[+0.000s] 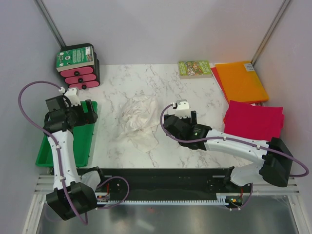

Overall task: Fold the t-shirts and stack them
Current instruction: Flatten out the tshirt

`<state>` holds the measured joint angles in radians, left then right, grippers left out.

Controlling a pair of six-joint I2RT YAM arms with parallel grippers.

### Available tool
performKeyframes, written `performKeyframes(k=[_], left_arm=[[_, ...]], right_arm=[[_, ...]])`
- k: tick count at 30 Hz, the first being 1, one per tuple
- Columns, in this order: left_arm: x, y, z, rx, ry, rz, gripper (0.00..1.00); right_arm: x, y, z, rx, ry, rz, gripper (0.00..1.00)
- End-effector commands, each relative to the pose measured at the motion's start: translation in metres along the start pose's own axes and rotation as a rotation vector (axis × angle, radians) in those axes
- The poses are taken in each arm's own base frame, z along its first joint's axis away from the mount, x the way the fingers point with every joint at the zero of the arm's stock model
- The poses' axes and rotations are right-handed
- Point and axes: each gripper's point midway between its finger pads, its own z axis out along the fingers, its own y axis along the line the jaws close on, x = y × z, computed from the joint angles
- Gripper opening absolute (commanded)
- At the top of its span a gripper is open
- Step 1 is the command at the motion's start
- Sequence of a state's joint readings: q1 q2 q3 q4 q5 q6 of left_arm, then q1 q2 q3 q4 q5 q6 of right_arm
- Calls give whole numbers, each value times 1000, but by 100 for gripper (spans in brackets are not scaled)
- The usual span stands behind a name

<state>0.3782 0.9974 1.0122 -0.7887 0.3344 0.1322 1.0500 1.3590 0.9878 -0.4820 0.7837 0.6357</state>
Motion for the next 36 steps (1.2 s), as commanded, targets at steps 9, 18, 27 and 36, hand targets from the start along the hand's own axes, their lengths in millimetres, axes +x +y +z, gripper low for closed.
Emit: performKeyframes(k=[9, 18, 27, 36], left_arm=[[10, -9, -1, 49, 3, -7, 100], [19, -14, -2, 69, -4, 16, 99], [40, -36, 22, 221, 107, 71, 91], [47, -101, 33, 398, 242, 266, 87]], right_arm=[[-11, -2, -1, 14, -37, 0, 98], [-4, 3, 4, 4, -13, -53, 98], [12, 5, 4, -7, 15, -39, 98], [13, 6, 5, -2, 16, -23, 98]])
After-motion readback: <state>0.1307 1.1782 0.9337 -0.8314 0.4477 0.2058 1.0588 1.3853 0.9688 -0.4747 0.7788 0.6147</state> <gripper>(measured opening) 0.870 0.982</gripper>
